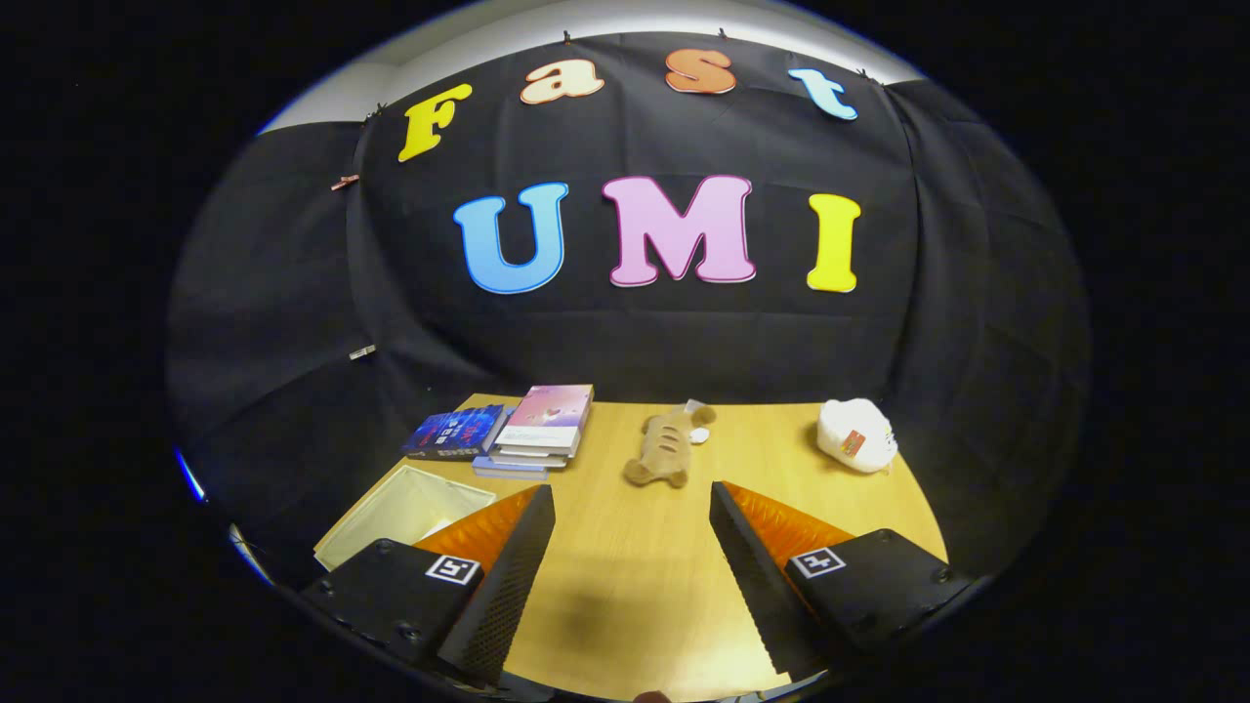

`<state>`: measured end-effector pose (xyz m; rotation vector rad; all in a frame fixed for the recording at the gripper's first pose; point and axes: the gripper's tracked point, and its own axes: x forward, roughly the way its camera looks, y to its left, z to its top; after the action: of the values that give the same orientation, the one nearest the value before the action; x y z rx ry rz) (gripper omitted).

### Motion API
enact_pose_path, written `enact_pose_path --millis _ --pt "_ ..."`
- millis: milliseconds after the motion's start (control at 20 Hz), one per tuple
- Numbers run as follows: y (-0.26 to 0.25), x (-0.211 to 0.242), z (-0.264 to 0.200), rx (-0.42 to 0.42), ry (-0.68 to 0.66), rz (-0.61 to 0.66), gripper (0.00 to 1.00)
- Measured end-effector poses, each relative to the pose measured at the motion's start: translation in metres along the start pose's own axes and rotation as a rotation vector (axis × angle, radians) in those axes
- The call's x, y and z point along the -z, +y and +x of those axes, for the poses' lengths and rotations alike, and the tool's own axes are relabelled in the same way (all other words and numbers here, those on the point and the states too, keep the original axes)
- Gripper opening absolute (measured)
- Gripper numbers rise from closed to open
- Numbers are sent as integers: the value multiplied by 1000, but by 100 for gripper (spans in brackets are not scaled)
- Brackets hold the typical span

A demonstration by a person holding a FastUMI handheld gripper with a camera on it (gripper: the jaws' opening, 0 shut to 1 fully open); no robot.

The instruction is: Open the storage box then place both shoes into the box .Put the left shoe in first, then the right shoe, with the right side of both shoes facing outward in a uniform manner.

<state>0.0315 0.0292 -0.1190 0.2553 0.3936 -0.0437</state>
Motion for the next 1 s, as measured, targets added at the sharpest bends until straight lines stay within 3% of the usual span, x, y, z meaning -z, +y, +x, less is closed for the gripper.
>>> enact_pose_path --millis 300,650,1000 --pt "-49 -27 -19 18 -97 -34 99" --pt "-73 -41 -32 8 -162 -105 99" --pt "-56 -30 -30 -51 -132 -112 98"
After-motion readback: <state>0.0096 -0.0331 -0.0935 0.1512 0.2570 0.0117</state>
